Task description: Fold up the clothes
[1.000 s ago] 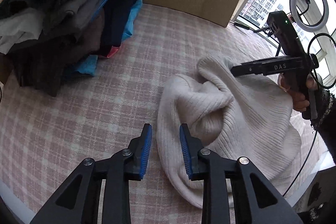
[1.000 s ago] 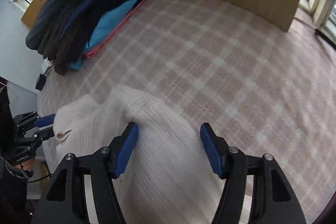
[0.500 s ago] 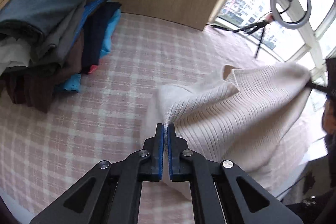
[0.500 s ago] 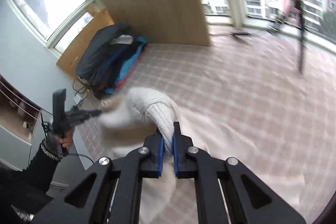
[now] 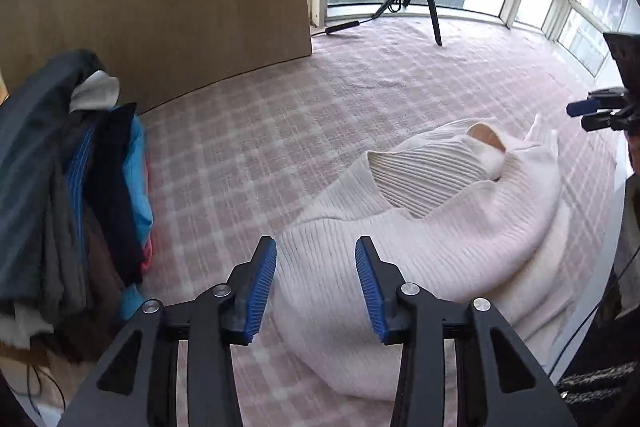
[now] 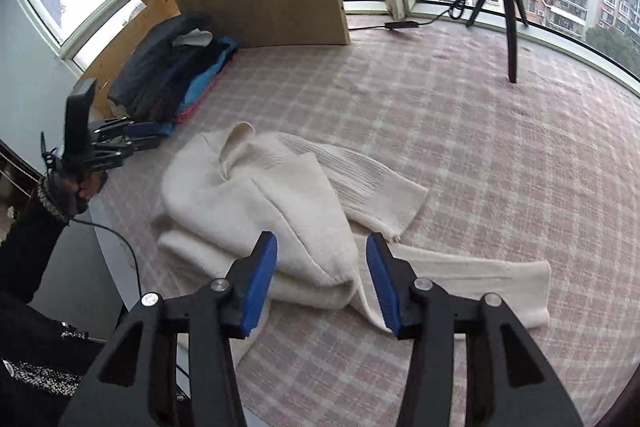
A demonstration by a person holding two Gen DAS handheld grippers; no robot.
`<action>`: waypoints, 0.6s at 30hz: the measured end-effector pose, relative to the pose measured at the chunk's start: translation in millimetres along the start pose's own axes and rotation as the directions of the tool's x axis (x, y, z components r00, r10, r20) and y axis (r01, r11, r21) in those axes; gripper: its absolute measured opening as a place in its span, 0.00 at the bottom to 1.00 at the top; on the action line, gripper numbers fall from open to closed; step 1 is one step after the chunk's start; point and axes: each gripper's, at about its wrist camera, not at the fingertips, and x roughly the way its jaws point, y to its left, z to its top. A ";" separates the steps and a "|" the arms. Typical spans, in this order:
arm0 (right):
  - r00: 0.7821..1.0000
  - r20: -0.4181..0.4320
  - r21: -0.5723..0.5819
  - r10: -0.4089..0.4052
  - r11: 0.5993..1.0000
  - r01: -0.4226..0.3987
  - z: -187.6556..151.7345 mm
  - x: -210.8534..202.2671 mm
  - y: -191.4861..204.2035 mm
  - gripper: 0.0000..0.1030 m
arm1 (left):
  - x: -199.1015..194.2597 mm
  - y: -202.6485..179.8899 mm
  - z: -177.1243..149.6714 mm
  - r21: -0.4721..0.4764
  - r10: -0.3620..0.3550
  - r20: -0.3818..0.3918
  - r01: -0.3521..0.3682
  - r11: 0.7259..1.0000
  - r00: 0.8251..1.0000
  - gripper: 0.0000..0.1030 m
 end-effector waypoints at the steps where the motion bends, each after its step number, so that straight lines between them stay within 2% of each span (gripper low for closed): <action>1: 1.000 -0.007 -0.014 0.002 1.000 -0.002 3.8 7.1 4.5 0.45 | 8.6 2.5 0.3 0.005 -0.019 -0.022 0.019 1.000 1.000 0.38; 4: 0.998 -0.046 -0.060 0.032 0.998 -0.035 10.0 29.2 15.6 0.45 | 34.2 9.9 1.4 0.018 -0.075 -0.087 0.077 0.997 0.993 0.38; 8: 0.993 -0.109 -0.084 0.048 0.995 -0.057 4.9 55.7 16.7 0.45 | 65.8 19.0 2.7 0.029 -0.145 -0.167 0.152 0.988 0.975 0.38; 12: 0.981 -0.172 -0.069 0.087 0.993 -0.100 -2.0 73.1 13.4 0.45 | 67.6 18.3 3.0 0.029 -0.177 -0.164 0.184 0.983 0.970 0.34; 13: 0.980 -0.181 -0.073 0.081 0.993 -0.096 -3.9 76.8 13.5 0.45 | 67.7 18.3 3.0 0.028 -0.176 -0.165 0.184 0.983 0.970 0.30; 14: 0.978 -0.190 -0.073 0.081 0.993 -0.096 -5.7 80.3 13.6 0.45 | 67.2 17.7 2.5 0.032 -0.172 -0.168 0.180 0.983 0.971 0.13; 15: 0.976 -0.199 -0.063 0.093 0.992 -0.108 -6.6 82.8 13.6 0.44 | 66.7 17.0 1.9 0.035 -0.167 -0.170 0.176 0.984 0.971 0.01; 16: 0.974 -0.202 -0.056 0.105 0.991 -0.118 -7.0 83.9 14.1 0.36 | 66.2 16.4 1.4 0.039 -0.163 -0.173 0.172 0.984 0.971 0.01; 17: 0.973 -0.203 -0.053 0.111 0.991 -0.124 -7.3 84.3 15.0 0.20 | 65.0 15.4 0.7 0.045 -0.155 -0.173 0.165 0.985 0.973 0.01; 18: 0.974 -0.199 -0.061 0.103 0.991 -0.117 -7.0 82.8 17.2 0.13 | 62.4 13.7 -0.5 0.056 -0.139 -0.169 0.151 0.987 0.976 0.01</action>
